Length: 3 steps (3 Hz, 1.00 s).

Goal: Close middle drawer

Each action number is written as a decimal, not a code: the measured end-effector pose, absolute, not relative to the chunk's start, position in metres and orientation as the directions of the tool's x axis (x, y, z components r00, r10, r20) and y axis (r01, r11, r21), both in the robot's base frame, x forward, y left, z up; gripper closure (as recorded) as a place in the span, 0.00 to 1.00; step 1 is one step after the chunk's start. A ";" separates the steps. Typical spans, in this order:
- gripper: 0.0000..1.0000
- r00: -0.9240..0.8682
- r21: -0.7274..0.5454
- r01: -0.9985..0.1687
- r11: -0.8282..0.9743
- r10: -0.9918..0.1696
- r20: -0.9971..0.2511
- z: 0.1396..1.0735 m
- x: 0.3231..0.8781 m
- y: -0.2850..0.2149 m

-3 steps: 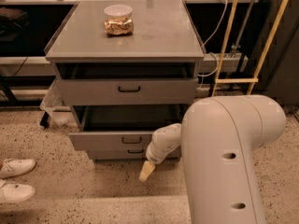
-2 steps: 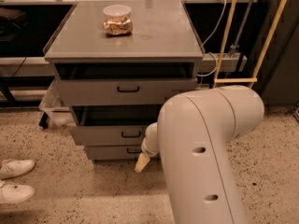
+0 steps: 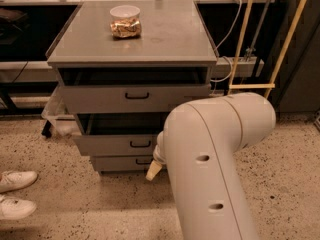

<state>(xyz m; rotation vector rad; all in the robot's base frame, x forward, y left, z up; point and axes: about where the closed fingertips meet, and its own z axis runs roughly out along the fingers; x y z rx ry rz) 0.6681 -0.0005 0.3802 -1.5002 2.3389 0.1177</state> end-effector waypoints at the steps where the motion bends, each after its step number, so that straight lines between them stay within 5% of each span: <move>1: 0.00 -0.444 -0.120 -0.861 0.494 -0.846 -0.295 0.360 0.703 -0.030; 3: 0.00 -0.502 -0.133 -0.827 0.547 -0.823 -0.267 0.353 0.740 -0.045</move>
Offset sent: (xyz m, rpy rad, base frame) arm 0.2176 -0.0535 0.0162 -0.0647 -0.1033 -0.2822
